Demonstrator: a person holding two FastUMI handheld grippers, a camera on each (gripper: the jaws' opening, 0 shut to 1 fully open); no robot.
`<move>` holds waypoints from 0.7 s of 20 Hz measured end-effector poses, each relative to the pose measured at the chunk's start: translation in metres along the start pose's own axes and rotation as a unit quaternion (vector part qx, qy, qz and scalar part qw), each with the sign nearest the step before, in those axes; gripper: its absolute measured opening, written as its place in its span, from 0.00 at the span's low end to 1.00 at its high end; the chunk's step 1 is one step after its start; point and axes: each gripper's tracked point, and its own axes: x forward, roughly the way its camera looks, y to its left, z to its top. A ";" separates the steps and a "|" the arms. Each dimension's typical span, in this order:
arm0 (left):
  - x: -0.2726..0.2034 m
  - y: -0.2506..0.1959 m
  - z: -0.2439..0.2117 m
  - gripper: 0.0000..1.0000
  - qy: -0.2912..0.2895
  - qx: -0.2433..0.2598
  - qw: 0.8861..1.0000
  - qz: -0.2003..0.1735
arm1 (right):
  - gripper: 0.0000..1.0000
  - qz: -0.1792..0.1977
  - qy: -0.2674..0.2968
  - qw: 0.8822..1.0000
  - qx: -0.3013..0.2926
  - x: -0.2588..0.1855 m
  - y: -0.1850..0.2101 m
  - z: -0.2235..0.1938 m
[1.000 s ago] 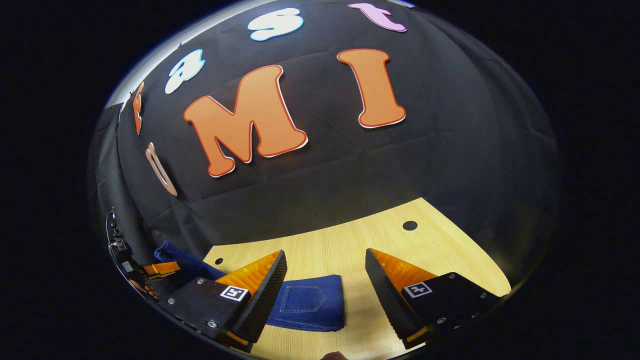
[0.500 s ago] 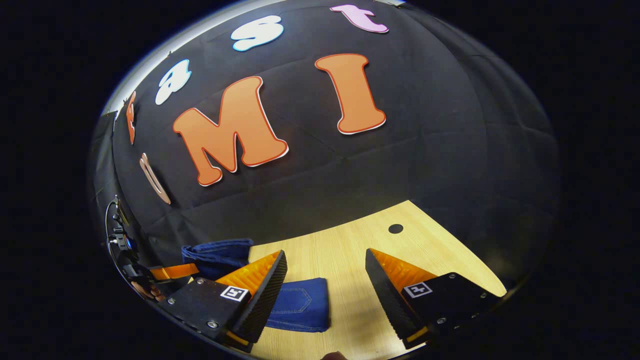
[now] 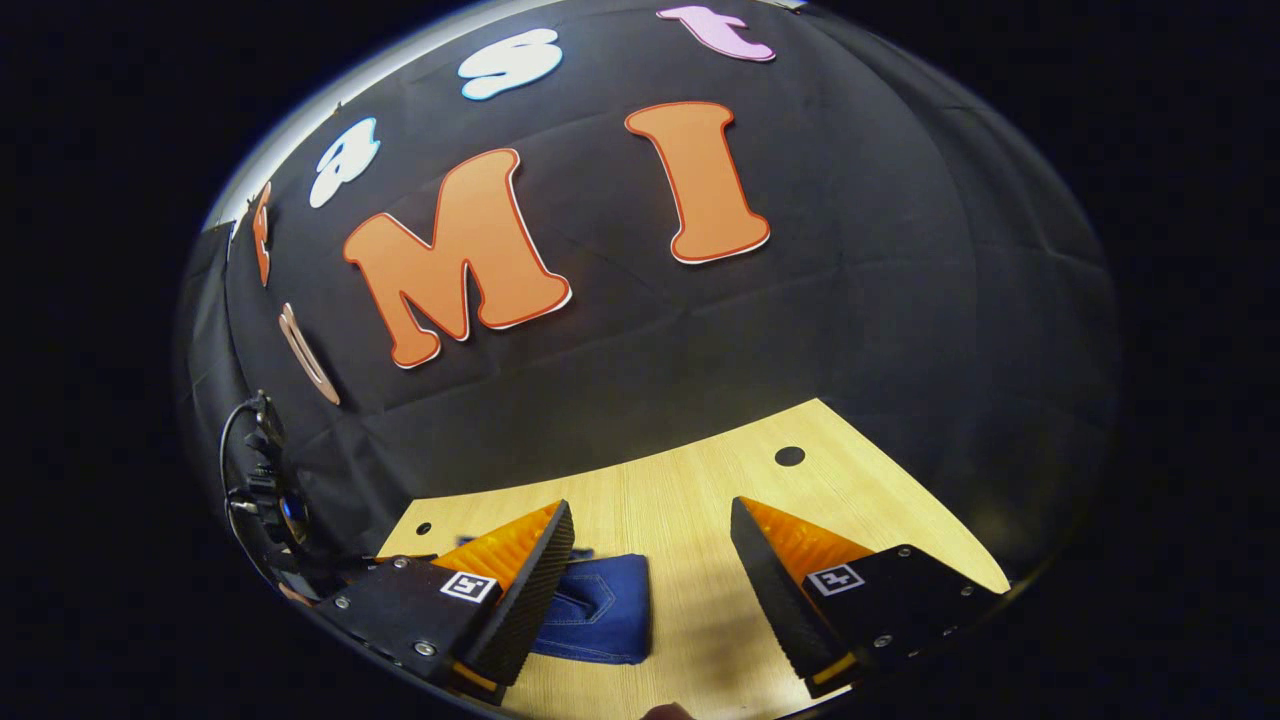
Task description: Grasp the waist and the cuffs of the jeans and fold them to make the two legs overlap; first hold the waist and fold one-third of the jeans toward the cuffs, then hold the cuffs and fold the remaining one-third in the same direction to finish folding.
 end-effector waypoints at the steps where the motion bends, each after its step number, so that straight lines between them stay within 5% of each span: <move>1: -0.003 -0.001 0.006 0.56 -0.008 0.009 1.000 0.000 | 0.97 -0.001 -0.001 1.000 -0.001 0.002 -0.001 0.001; 2: -0.010 0.004 0.010 0.60 -0.016 0.020 1.000 0.008 | 0.97 0.000 -0.001 1.000 0.000 0.003 0.000 0.001; 4: -0.019 0.010 0.018 0.84 -0.034 0.037 0.998 0.024 | 0.97 0.002 -0.008 1.000 -0.003 0.005 0.005 0.005; 14: -0.100 0.074 0.087 0.94 -0.166 0.052 0.977 0.122 | 0.97 0.036 -0.080 0.990 -0.112 0.002 0.084 0.022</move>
